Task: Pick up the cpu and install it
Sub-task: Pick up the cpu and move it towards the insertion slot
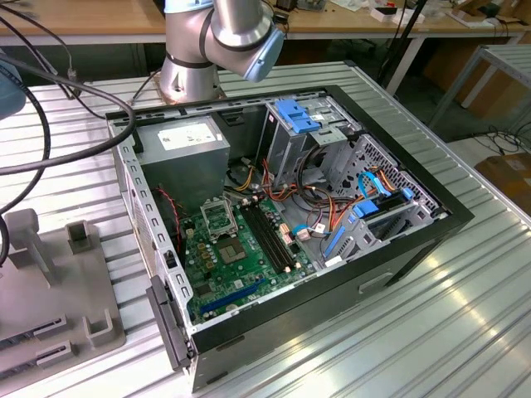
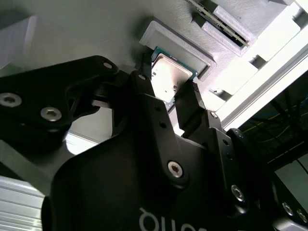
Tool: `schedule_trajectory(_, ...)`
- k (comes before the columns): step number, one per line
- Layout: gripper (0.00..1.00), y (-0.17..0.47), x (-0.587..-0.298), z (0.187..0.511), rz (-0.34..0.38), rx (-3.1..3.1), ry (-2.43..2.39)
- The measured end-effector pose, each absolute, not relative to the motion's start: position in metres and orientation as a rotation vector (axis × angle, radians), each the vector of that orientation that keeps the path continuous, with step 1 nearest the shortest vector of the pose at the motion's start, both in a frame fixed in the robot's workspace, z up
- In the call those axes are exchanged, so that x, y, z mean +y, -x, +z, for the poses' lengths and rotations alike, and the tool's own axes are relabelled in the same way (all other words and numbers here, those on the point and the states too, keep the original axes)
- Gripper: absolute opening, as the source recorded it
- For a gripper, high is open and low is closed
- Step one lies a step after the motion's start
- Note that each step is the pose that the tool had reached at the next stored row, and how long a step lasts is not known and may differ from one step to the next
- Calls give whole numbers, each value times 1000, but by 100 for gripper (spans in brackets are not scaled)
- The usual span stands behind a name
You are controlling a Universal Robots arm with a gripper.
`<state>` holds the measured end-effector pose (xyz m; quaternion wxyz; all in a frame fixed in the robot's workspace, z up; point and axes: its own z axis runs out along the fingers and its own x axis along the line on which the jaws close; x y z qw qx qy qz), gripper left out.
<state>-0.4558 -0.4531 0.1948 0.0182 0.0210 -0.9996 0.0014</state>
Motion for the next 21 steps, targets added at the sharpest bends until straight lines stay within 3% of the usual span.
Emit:
schedule_trajectory(16,45,455,-453,195,9,-3105,-65)
schedule_trajectory(18,47,455,-453,194,10,-3105,-65)
schedule_trajectory(19,53,455,-453,194,11,-3105,-65)
schedule_trajectory(21,53,455,-453,194,12,-3105,-65)
